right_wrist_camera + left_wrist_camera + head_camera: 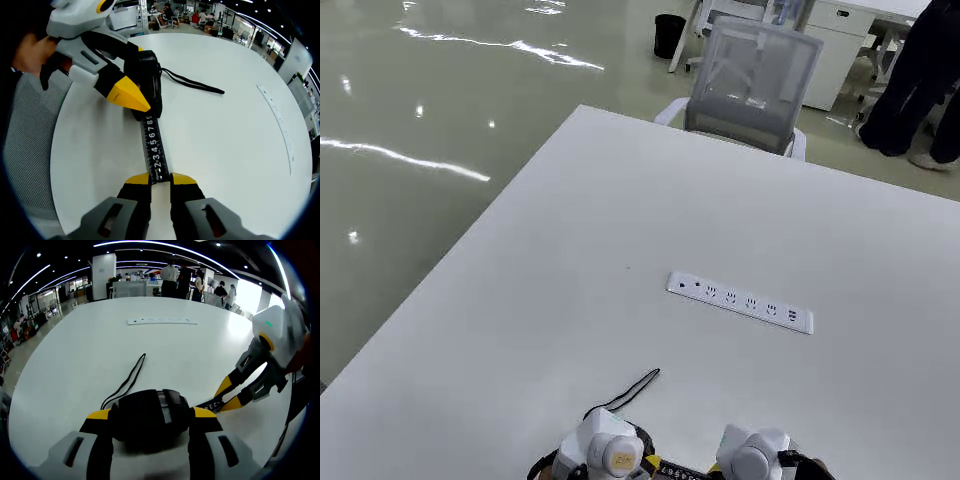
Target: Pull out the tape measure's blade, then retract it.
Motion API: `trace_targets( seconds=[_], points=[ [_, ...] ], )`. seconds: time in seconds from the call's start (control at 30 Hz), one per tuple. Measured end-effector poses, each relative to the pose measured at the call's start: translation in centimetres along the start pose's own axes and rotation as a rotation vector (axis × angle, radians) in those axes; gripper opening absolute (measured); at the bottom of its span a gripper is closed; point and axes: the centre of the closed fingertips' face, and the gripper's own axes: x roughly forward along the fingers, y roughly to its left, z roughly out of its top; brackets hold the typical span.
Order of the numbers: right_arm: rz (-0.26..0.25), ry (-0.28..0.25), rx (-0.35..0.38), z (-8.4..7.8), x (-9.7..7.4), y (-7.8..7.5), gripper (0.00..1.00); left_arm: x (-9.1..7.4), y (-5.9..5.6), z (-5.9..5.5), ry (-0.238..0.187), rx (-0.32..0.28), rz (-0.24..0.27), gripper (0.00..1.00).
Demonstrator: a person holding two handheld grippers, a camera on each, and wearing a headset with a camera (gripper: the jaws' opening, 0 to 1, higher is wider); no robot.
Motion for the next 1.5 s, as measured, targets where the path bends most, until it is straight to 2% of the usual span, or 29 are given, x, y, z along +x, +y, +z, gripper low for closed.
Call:
trace_targets(
  seconds=[0.4, 1.5],
  points=[
    [-0.001, -0.005, -0.009, 0.8, 0.0, 0.5, 0.12, -0.1, -0.1, 0.0, 0.0, -0.002, -0.001, 0.57],
    [0.001, -0.014, -0.014, 2.3, 1.2, 0.4, 0.12, -0.1, -0.1, 0.0, 0.001, -0.005, -0.002, 0.57]
  ],
)
